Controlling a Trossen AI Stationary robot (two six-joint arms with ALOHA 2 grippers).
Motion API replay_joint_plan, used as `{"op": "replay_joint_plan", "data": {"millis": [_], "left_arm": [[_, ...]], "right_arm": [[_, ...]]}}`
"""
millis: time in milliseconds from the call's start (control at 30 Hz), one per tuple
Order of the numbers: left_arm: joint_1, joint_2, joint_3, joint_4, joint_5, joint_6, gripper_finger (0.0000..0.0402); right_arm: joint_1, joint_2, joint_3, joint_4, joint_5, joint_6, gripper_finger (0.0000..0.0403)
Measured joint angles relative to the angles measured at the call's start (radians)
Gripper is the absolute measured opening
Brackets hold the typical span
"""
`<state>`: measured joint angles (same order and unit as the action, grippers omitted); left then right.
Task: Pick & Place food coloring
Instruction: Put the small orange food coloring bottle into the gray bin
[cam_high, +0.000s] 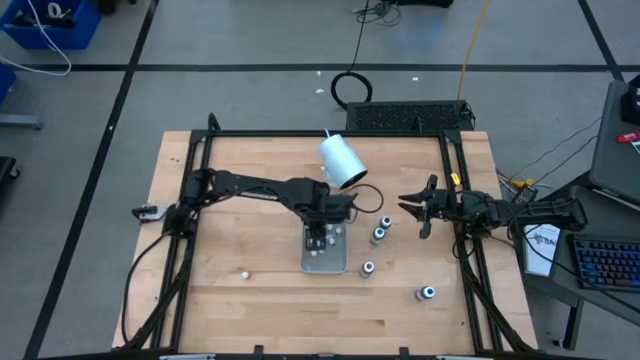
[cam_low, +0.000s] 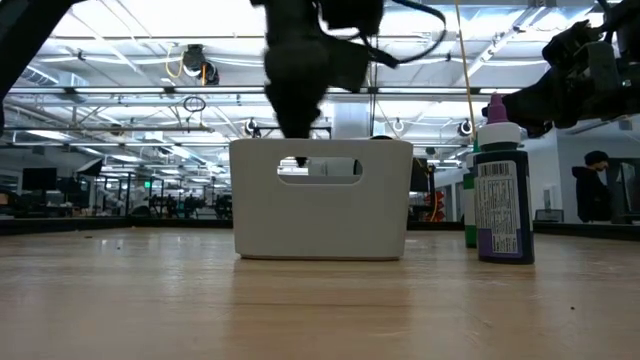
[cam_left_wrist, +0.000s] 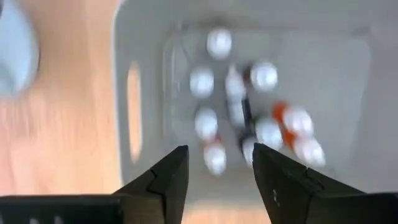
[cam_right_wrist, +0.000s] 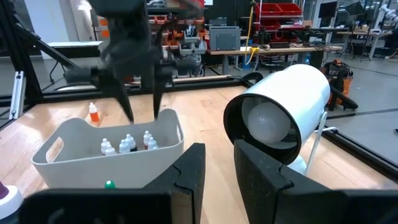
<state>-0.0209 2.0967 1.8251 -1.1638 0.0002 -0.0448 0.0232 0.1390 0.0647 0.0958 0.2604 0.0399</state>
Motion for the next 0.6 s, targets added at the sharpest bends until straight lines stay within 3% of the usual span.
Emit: {"op": "replay_joint_plan", "data": {"millis": [133, 267, 400, 600], "left_arm": [[-0.039, -0.058, -0.003, -0.208, -0.002, -0.136, 0.0175], [-0.131, -0.146, -0.046, -0.284, -0.031, -0.321, 0.0179], [-0.272, -0.244, -0.145, -0.238, -0.091, -0.507, 0.0176], [-0.458, -0.367, -0.345, -0.022, -0.159, -0.764, 0.0166]], "right_arm": [[0.000, 0.002, 0.000, 0.002, 0.000, 0.000, 0.0077], [0.000, 0.005, 0.000, 0.002, 0.000, 0.000, 0.0077], [0.000, 0.006, 0.000, -0.001, 0.000, 0.000, 0.0077], [0.000, 0.006, 0.000, -0.001, 0.000, 0.000, 0.0077]]}}
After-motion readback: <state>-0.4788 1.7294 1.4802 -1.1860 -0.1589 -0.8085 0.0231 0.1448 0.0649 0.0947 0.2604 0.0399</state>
